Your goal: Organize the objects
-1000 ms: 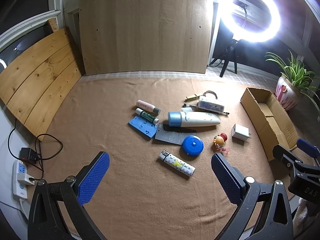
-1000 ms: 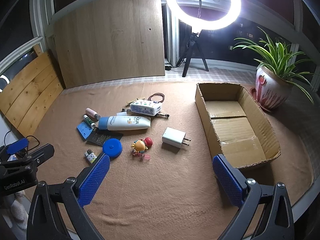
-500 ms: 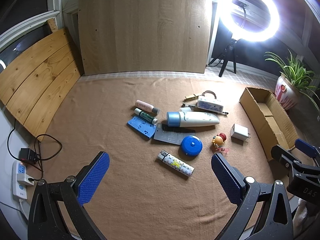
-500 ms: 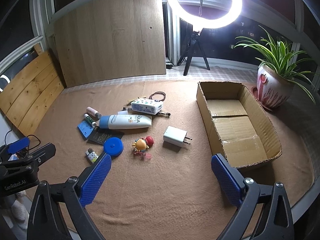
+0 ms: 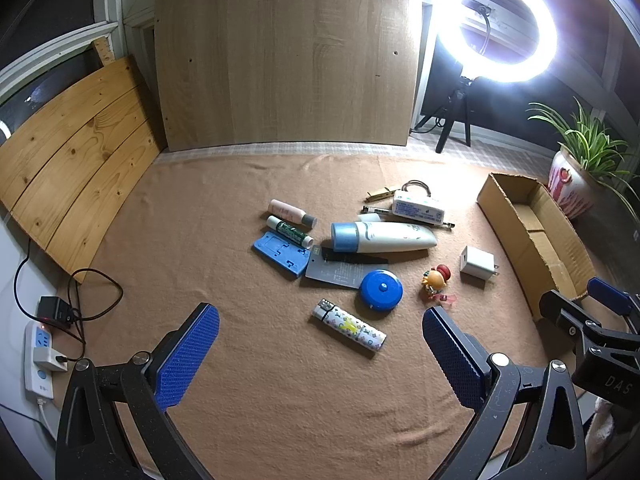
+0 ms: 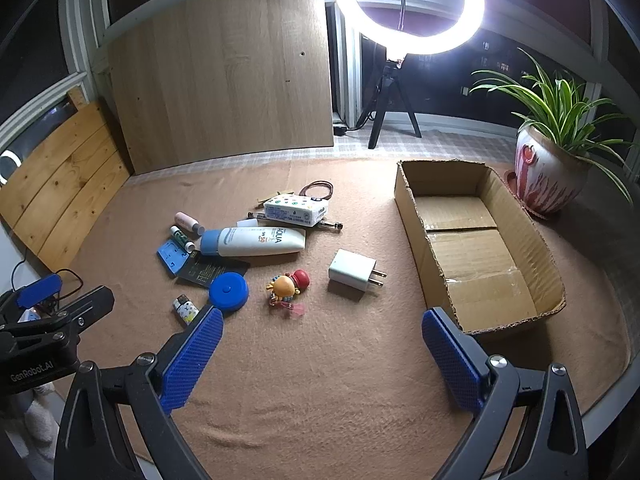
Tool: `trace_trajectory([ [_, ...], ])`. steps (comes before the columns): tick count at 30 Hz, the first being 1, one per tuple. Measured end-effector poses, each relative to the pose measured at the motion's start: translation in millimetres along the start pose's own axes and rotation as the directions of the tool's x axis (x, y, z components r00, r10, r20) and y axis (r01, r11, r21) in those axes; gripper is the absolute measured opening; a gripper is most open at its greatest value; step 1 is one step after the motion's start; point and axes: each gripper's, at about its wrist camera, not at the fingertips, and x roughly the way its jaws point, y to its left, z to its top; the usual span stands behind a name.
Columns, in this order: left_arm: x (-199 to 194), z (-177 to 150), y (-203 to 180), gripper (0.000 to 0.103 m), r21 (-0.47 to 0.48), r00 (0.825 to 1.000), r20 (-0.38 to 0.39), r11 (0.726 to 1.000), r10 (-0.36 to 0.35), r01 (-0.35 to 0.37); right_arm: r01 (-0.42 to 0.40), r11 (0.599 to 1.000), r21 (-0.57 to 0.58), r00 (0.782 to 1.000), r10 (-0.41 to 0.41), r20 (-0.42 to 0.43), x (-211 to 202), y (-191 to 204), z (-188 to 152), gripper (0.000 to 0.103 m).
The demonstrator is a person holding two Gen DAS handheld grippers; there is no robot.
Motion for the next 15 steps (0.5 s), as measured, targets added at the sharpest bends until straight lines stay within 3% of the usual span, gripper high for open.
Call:
trace_trajectory([
  [15, 2.0, -1.6, -6.8, 0.103, 0.006, 1.0, -0.003, 1.0, -0.003, 0.003, -0.009, 1.0, 0.004, 1.0, 0.009, -0.01, 2.3, -0.8, -1.1, 0.099],
])
